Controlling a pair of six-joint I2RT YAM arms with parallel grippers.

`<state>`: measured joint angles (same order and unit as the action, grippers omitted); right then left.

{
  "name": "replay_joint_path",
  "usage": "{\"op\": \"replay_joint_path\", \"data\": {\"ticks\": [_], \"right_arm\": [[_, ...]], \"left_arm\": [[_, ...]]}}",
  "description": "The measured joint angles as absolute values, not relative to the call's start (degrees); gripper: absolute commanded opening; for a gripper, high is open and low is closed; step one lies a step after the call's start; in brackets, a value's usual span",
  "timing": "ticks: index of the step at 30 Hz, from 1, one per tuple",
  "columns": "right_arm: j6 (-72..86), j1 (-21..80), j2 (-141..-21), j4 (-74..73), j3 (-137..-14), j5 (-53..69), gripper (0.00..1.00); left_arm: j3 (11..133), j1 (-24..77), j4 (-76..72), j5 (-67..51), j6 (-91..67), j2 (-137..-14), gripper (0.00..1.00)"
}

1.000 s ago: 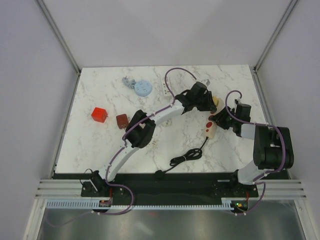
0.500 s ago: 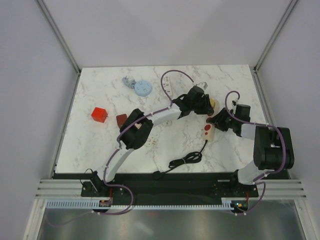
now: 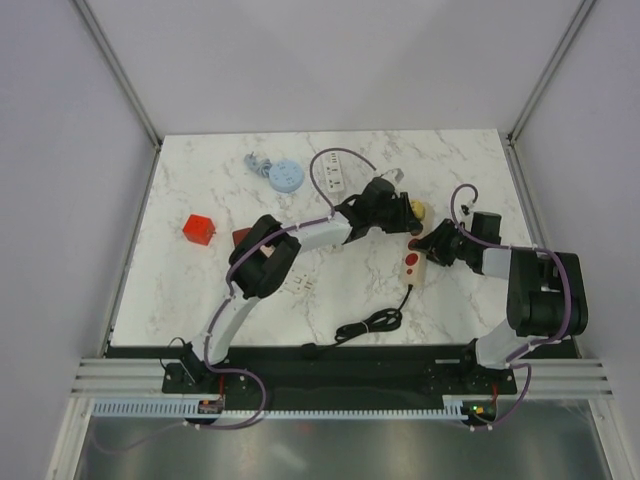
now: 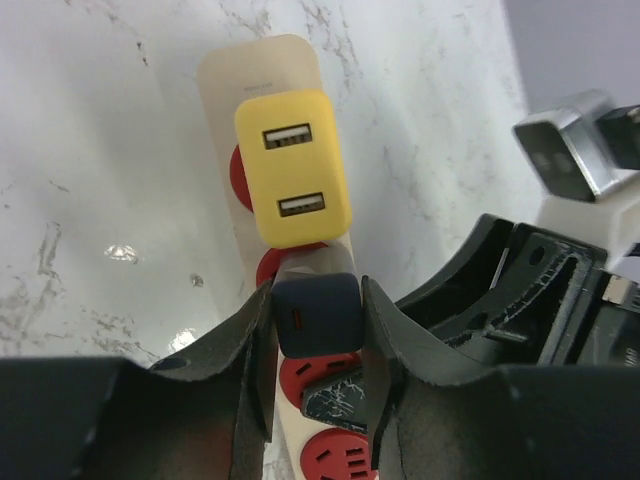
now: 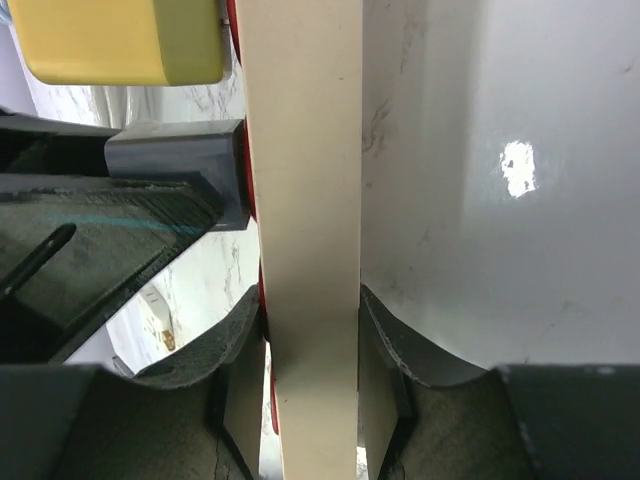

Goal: Pull the plug off the socket

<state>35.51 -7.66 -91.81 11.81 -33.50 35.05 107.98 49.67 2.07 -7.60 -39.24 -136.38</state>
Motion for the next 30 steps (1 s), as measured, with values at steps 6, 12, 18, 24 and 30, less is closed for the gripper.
{"op": "replay_joint_path", "data": {"ticks": [6,12,18,24,30], "right_arm": [[34.7,-6.9,-92.12,11.53,-33.23,36.05,0.0],[34.85,-7.14,-91.98,11.6,-33.17,36.69,0.0],[37.08,-10.13,-92.09,13.37,-33.45,31.97,0.0],[37.71,-10.57,-92.09,14.59,-33.54,29.56,0.0],[37.69,-10.57,-92.09,14.68,-33.54,29.43,0.0]], "left_arm": [[96.86,45.54,-10.74,-18.24,-50.87,-134.28,0.02],[104.92,48.9,3.46,-9.54,-40.1,-133.82,0.02],[91.9,44.01,-11.27,-23.44,-50.0,-127.09,0.02],[91.22,42.19,-11.44,-25.89,-50.98,-124.79,0.02],[87.2,45.6,-1.76,-22.83,-43.11,-115.11,0.02]]}}
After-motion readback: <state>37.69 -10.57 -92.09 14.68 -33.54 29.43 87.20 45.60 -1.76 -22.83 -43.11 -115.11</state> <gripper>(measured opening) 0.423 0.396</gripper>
